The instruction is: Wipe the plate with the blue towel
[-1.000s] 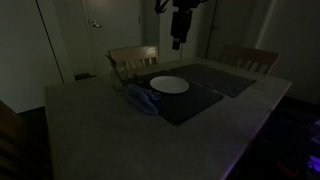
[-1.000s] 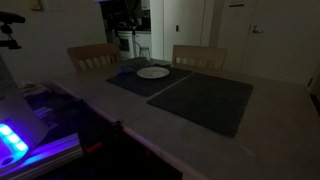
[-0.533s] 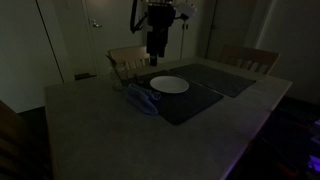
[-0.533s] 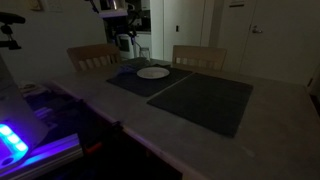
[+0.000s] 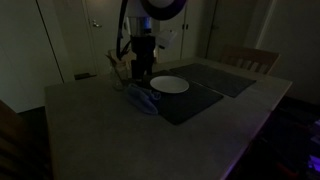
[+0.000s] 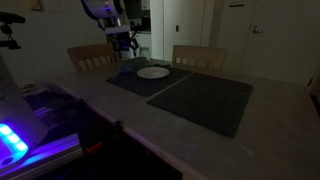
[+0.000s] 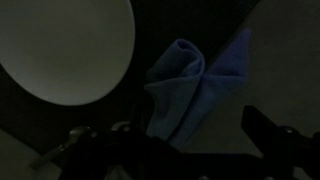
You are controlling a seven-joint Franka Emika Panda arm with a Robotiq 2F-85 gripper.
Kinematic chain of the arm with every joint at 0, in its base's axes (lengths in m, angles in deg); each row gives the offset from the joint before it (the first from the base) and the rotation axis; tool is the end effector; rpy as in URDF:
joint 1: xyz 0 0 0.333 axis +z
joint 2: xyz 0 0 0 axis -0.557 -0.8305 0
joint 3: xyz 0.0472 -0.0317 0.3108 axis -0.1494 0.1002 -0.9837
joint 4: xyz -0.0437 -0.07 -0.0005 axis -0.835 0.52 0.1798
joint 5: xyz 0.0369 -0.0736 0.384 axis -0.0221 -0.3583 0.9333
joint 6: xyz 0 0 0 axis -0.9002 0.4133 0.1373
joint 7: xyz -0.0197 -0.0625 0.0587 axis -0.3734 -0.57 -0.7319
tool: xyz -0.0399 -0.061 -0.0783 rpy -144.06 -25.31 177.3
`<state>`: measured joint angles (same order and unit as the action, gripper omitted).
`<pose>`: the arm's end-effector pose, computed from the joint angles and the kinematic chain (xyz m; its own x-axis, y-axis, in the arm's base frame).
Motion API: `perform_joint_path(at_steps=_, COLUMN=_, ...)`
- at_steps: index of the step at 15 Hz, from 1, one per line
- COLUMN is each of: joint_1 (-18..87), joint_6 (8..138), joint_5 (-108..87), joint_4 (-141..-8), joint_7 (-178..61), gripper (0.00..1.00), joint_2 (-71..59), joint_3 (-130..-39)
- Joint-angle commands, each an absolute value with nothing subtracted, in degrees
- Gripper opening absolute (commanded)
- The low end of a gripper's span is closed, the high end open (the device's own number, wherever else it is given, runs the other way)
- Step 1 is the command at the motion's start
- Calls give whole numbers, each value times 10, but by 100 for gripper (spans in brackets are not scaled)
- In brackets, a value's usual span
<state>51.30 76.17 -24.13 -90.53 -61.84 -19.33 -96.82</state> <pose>0.5715 0.2737 0.2311 0.8047 0.5936 -0.0011 0.5896 -0.7990 0.1183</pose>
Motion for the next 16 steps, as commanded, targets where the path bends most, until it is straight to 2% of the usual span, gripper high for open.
perform_joint_path(at_steps=1, joint_1=534, joint_6=755, joint_5=-254, joint_4=-863, joint_7=-591, gripper=100, joint_2=-242, joint_3=-947)
perform_joint_path(at_steps=6, joint_1=536, joint_6=760, joint_5=-233, joint_4=-863, joint_7=-565, gripper=100, joint_2=-267, joint_3=-942)
perform_joint_path(at_steps=7, joint_1=533, joint_6=764, joint_5=-230, joint_4=-868, joint_7=-565, gripper=75, joint_2=-267, joint_3=-943)
perform_joint_path(at_steps=9, joint_1=530, joint_6=766, joint_5=-226, joint_4=-877, joint_7=-559, gripper=66, joint_2=-264, joint_3=-943)
perform_joint_path(at_steps=16, joint_1=498, joint_6=737, joint_5=-182, joint_4=-930, joint_7=-600, gripper=16, joint_2=-198, joint_3=-964)
